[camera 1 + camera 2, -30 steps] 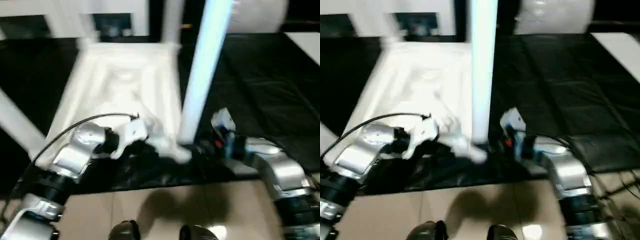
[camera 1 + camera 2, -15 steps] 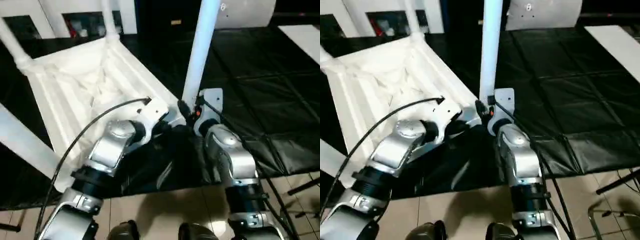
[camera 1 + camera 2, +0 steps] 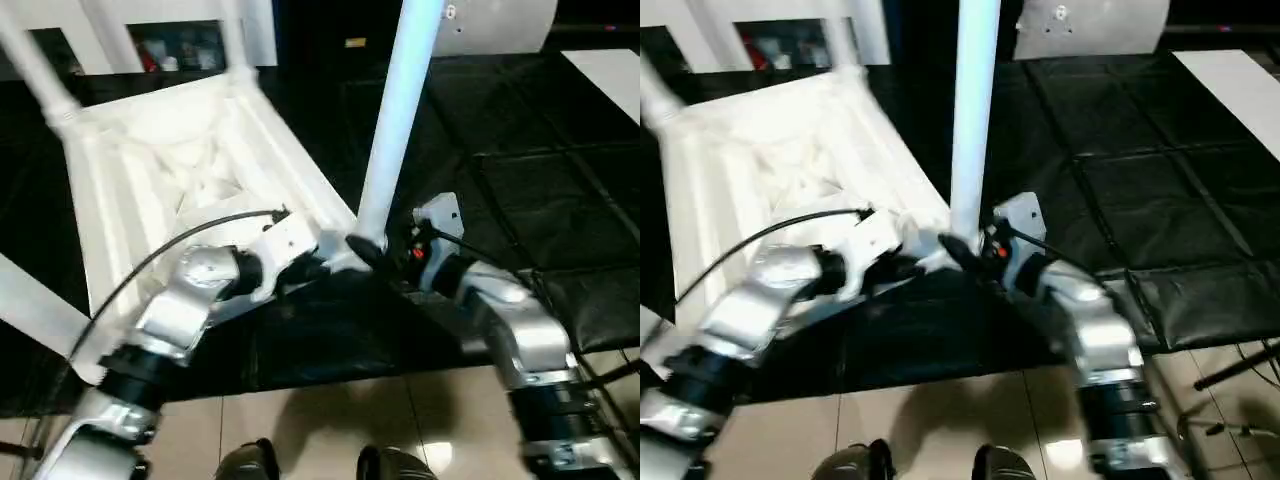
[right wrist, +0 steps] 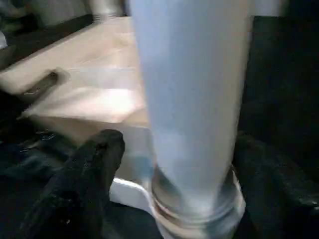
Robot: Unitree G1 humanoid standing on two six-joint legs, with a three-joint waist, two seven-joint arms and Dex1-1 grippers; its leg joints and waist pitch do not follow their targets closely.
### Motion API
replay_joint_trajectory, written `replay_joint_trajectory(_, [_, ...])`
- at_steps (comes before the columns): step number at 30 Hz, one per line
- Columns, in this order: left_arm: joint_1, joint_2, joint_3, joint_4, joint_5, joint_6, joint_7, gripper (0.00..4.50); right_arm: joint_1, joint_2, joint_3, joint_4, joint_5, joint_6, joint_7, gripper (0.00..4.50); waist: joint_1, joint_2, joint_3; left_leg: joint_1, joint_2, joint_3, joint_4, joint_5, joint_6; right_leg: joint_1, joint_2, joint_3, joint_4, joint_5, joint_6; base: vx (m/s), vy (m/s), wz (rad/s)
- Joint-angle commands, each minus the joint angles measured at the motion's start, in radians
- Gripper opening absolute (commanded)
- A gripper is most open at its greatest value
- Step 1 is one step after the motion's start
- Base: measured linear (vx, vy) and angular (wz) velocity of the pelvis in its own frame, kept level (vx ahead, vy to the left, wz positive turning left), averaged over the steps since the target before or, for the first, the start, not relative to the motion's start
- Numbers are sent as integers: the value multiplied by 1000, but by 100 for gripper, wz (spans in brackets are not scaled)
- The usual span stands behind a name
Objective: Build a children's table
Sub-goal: Rotate leg to tighten
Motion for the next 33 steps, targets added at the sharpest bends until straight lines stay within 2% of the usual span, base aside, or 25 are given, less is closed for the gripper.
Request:
replay_joint_trajectory(1, [11,23,-35,-8,-3,-66,-79,0,-10,-26,7,-12,18,-21,82,415,6,-2,-67,24,72,-36,-52,-138,101,52,-99,66,-74,-102,-230,0,0,0])
replay_joint_trajectory(3, [22,66,-51,6,-42,-142,-190,0,-16,-119,46,-11,52,-43,250,415,13,-3,-69,25,72,-36,-52,-137,99,53,-99,65,-72,-99,-233,0,0,0])
replay_joint_trajectory(4, [23,66,-51,6,-42,-142,-192,0,-16,-120,47,-11,52,-43,252,415,13,-3,-69,25,72,-36,-52,-137,99,53,-99,65,-72,-99,-233,0,0,0])
replay_joint_trajectory(5, [24,87,-66,11,-53,-177,-244,0,-15,-160,72,-15,66,-52,343,415,21,-1,-71,26,74,-35,-49,-125,107,53,-96,64,-66,-68,-239,0,0,0])
replay_joint_trajectory(6, [24,87,-66,11,-53,-179,-247,0,-15,-162,73,-15,67,-53,347,415,26,-2,-73,25,75,-34,-47,-111,114,52,-96,64,-61,-40,-245,0,0,0])
replay_joint_trajectory(9, [13,109,-87,41,-60,-230,-322,0,-21,-212,116,2,62,-100,481,415,37,-4,-75,23,75,-33,-43,-103,130,51,-100,63,-58,-22,-258,0,0,0])
replay_joint_trajectory(11, [7,116,-96,51,-64,-247,-341,0,-26,-223,127,10,68,-111,511,415,40,-8,-75,23,76,-33,-44,-105,129,50,-100,63,-58,-35,-259,0,0,0])
replay_joint_trajectory(16, [-10,135,-126,77,-82,-306,-445,0,-57,-248,161,62,87,-130,625,398,43,-7,-74,23,76,-34,-44,-124,117,50,-102,63,-62,-92,-257,0,0,0])
replay_joint_trajectory(17, [-11,135,-127,79,-82,-309,-449,0,-59,-249,163,65,88,-130,631,385,43,-7,-74,23,75,-34,-44,-126,118,49,-102,62,-63,-95,-258,0,0,0])
replay_joint_trajectory(18, [-16,136,-133,84,-84,-321,-470,0,-68,-251,168,75,92,-124,655,370,44,-13,-73,23,76,-33,-44,-122,119,49,-101,63,-63,-92,-256,0,0,0])
replay_joint_trajectory(21, [-26,135,-140,89,-83,-333,-494,0,-79,-253,180,90,94,-122,688,364,48,-11,-75,24,78,-34,-43,-102,125,48,-102,63,-59,-74,-258,0,0,0])
replay_joint_trajectory(22, [-28,134,-142,90,-82,-336,-496,0,-81,-252,182,94,93,-125,694,340,50,-11,-77,24,78,-34,-41,-88,133,48,-101,62,-54,-51,-264,0,0,0])
replay_joint_trajectory(24, [-34,132,-147,97,-82,-343,-501,0,-86,-253,192,101,96,-128,710,321,53,-12,-77,23,77,-33,-40,-86,137,48,-102,62,-54,-44,-269,0,0,0])
replay_joint_trajectory(33, [-48,129,-146,129,-83,-370,-515,0,-89,-257,214,109,103,-119,762,256,55,-14,-76,23,77,-34,-41,-107,122,49,-104,62,-58,-85,-260,0,0,0])
